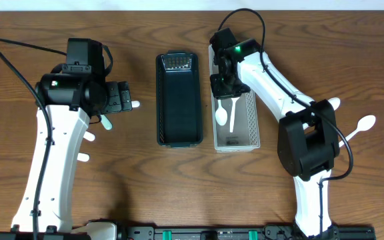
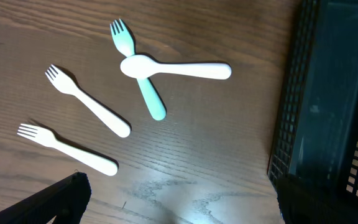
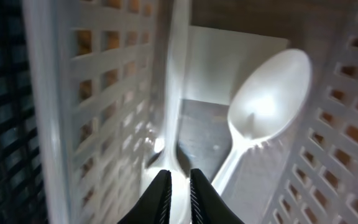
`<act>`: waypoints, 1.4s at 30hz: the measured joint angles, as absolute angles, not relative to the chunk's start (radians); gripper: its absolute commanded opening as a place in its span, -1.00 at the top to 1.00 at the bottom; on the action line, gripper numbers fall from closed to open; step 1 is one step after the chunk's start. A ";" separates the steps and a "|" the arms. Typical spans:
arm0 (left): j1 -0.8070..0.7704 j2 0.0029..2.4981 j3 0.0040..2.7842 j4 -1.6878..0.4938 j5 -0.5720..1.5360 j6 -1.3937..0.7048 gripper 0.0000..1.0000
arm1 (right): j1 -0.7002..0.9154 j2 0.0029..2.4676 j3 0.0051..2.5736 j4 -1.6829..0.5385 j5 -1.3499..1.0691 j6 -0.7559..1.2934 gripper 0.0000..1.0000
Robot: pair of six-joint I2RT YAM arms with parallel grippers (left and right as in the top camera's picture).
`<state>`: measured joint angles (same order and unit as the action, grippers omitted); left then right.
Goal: Pack container
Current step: 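Lower the spoon into the white tray and open right gripper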
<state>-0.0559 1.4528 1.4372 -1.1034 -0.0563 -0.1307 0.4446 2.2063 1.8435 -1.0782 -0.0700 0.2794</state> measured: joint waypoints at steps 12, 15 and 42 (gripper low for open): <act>-0.056 1.453 1.437 -1.104 -0.056 -0.131 -0.96 | 0.445 2.206 1.843 -1.050 -0.221 0.197 0.72; -0.056 1.453 1.437 -1.104 -0.056 -0.131 -0.96 | 0.445 2.206 1.843 -1.043 -0.255 0.176 0.72; -0.056 1.453 1.437 -1.103 -0.056 -0.131 -0.96 | 0.445 2.206 1.843 -1.024 -0.362 0.113 0.70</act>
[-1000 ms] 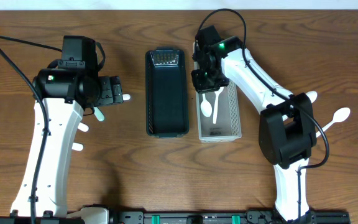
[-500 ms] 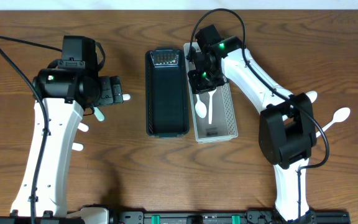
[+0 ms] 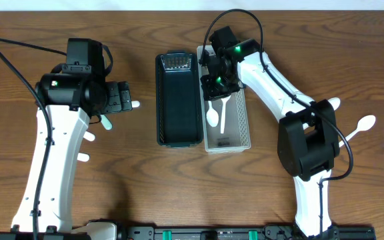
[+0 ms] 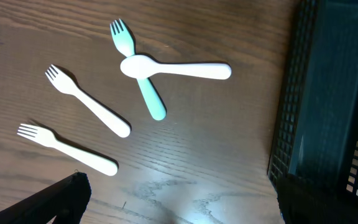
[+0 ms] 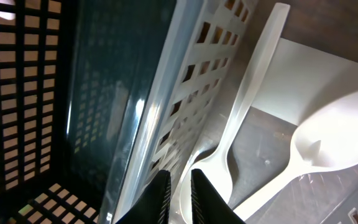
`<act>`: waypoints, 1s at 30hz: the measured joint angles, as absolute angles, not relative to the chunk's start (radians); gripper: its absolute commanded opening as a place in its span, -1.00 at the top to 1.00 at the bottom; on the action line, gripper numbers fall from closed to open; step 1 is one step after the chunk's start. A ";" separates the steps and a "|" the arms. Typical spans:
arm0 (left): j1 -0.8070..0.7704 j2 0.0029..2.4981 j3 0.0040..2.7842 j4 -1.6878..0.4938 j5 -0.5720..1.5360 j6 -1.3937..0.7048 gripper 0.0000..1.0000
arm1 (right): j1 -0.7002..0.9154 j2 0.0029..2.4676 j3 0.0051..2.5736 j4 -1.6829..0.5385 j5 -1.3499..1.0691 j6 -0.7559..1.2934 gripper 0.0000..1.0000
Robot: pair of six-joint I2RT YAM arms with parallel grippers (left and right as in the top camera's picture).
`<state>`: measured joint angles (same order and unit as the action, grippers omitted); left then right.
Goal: Pack container
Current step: 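Lower the spoon into the white tray and open right gripper, then move right gripper to the next white spoon and grasp it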
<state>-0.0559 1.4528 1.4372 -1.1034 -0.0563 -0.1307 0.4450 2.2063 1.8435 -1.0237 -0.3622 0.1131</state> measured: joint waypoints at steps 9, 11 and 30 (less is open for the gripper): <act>-0.056 1.453 1.437 -1.104 -0.056 -0.131 -0.96 | 0.445 2.206 1.843 -1.004 -0.353 0.113 0.68; -0.056 1.453 1.437 -1.104 -0.056 -0.131 -0.96 | 0.444 2.206 1.843 -0.999 -0.312 0.114 0.64; -0.056 1.453 1.437 -1.104 -0.056 -0.131 -0.96 | 0.130 1.884 2.162 -1.262 0.106 0.260 -0.98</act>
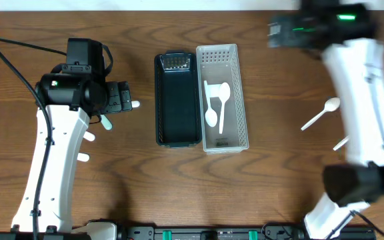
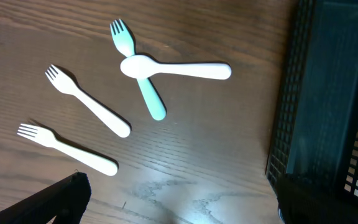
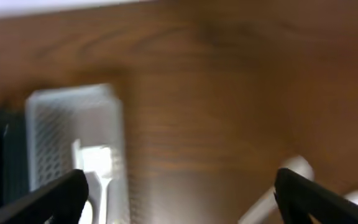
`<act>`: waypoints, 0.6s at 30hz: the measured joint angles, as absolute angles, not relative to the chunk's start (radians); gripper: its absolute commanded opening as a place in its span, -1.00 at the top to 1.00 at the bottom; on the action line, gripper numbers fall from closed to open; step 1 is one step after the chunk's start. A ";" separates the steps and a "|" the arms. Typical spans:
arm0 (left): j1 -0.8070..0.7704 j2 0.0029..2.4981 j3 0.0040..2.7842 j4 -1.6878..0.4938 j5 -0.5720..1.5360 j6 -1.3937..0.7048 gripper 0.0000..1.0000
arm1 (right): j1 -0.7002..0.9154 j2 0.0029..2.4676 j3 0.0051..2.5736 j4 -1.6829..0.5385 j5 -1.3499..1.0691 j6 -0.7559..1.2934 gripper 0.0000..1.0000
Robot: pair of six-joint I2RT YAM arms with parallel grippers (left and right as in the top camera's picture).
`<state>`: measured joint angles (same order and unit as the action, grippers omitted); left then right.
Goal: Pack container
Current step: 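Move right gripper to the next white spoon and grasp it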
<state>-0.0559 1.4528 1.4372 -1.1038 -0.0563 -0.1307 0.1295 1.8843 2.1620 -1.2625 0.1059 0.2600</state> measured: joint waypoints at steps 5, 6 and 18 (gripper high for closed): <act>-0.056 1.453 1.437 -1.104 -0.056 -0.131 -0.96 | -0.113 1.867 2.149 -1.409 0.131 0.545 -0.99; -0.056 1.453 1.437 -1.104 -0.056 -0.131 -0.96 | -0.146 1.876 2.133 -1.414 0.134 0.586 -0.98; -0.056 1.453 1.437 -1.104 -0.057 -0.131 -0.96 | -0.249 2.024 1.762 -1.222 0.125 0.821 -0.96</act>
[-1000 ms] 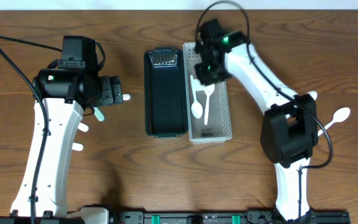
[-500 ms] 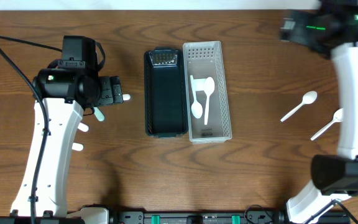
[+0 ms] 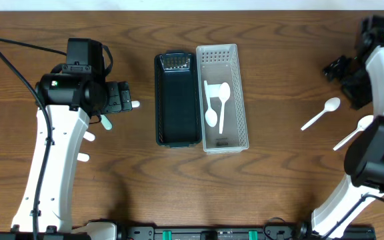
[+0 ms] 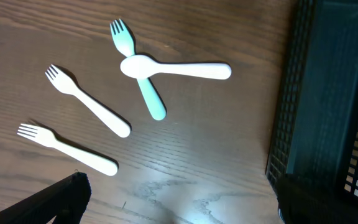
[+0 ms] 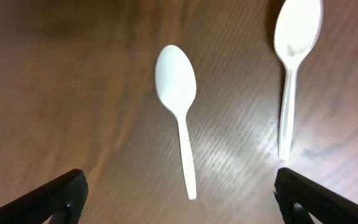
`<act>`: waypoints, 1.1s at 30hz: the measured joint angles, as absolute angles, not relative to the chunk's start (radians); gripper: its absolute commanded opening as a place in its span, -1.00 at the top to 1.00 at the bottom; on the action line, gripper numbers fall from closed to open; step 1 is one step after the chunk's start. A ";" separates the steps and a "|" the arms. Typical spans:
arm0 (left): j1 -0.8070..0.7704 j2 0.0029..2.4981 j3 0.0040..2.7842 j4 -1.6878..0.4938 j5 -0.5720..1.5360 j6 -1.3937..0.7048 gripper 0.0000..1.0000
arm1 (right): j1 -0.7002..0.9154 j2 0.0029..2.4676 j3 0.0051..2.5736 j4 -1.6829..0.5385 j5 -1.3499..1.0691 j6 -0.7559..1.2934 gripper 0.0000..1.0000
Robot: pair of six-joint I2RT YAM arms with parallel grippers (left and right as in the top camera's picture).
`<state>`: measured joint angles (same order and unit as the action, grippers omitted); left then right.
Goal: Pack container
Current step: 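Move right gripper to the next white spoon and grasp it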
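A white slotted basket (image 3: 234, 73) holds two white spoons (image 3: 215, 103) and stands right against a black basket (image 3: 177, 100). At the far right two more white spoons (image 5: 178, 106) (image 5: 294, 56) lie on the wood. My right gripper (image 5: 179, 199) hangs open just above them, the nearer spoon's handle between its fingers. My left gripper (image 4: 179, 205) is open over bare wood beside the black basket. Ahead of it lie two white forks (image 4: 86, 109) (image 4: 67, 149) and a teal fork (image 4: 138, 74) with a white spoon (image 4: 176, 67) across it.
The black basket's mesh wall (image 4: 291, 106) fills the right of the left wrist view. The table's far edge (image 3: 192, 8) runs along the top of the overhead view. The right arm (image 3: 379, 73) stands at the right border.
My right arm was over the table's upper right, blurred, and is now at the far right with its open gripper low over the two loose spoons. Left arm and baskets are unchanged.
My right gripper was shut at the white basket's left wall, with the basket skewed and apart from the black one. Then the basket sat against the black basket, the gripper still shut there. Later the gripper was open and away from it, and is now over the loose spoons.
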<state>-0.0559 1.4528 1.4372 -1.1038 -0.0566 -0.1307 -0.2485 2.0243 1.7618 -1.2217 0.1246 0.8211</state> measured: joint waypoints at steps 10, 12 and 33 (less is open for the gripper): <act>-0.056 1.453 1.437 -1.109 -0.056 -0.131 -0.96 | -0.249 2.054 1.568 -0.976 0.071 0.812 -0.86; -0.056 1.453 1.437 -1.110 -0.056 -0.131 -0.96 | -0.249 2.055 1.538 -0.950 0.057 0.807 -0.84; -0.056 1.453 1.437 -1.111 -0.056 -0.131 -0.96 | -0.249 2.055 1.382 -0.827 0.043 0.796 -0.26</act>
<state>-0.0559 1.4528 1.4372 -1.1110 -0.0563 -0.1307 -0.2485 2.0548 1.3823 -0.8272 0.0433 0.7963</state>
